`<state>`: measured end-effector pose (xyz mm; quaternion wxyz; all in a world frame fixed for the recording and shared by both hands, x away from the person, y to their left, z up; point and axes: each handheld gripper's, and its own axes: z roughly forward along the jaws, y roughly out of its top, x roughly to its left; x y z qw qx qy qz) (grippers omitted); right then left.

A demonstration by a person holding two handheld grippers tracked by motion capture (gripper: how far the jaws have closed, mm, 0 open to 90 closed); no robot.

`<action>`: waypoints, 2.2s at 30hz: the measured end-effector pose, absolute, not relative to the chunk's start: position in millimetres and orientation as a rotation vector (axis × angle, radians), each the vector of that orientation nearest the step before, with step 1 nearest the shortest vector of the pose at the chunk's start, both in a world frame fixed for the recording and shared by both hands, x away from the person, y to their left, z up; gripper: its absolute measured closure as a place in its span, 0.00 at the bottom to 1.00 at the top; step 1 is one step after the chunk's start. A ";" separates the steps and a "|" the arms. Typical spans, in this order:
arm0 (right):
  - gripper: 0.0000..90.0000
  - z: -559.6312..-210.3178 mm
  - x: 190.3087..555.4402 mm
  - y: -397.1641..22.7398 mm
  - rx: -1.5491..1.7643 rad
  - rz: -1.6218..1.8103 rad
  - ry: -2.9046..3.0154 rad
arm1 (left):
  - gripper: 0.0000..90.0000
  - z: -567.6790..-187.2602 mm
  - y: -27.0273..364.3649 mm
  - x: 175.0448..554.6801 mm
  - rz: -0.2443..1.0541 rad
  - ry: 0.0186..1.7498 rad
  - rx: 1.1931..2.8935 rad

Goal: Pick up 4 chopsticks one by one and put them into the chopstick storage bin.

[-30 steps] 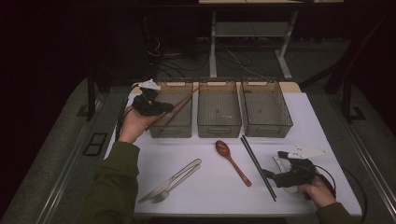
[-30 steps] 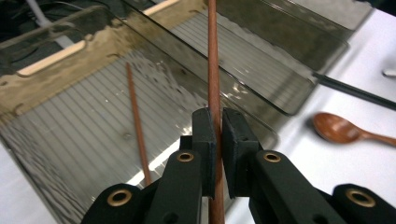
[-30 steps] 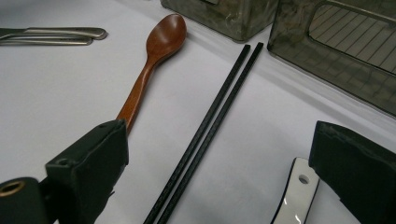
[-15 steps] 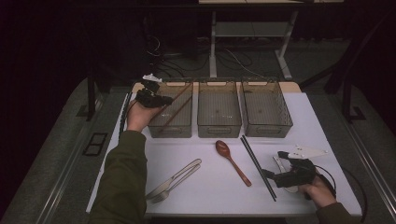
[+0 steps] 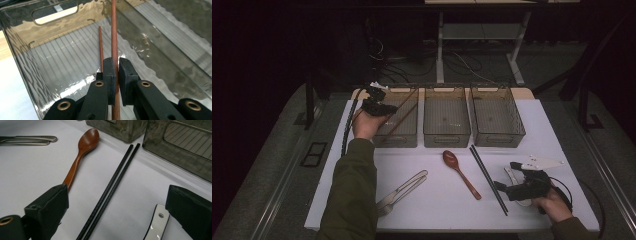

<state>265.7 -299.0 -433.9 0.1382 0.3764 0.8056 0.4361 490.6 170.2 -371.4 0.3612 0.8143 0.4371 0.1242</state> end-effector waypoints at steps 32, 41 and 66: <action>0.05 -434.2 266.7 -298.8 1.091 1.260 2.329 | 0.48 -366.5 165.9 462.6 0.271 0.977 2.048; 0.05 -434.6 266.8 -298.6 1.089 1.257 2.329 | 0.41 -360.5 167.8 435.7 0.286 0.883 2.042; 0.05 -432.9 263.6 -301.0 1.100 1.257 2.313 | 0.14 -383.9 165.4 349.9 0.288 0.758 2.043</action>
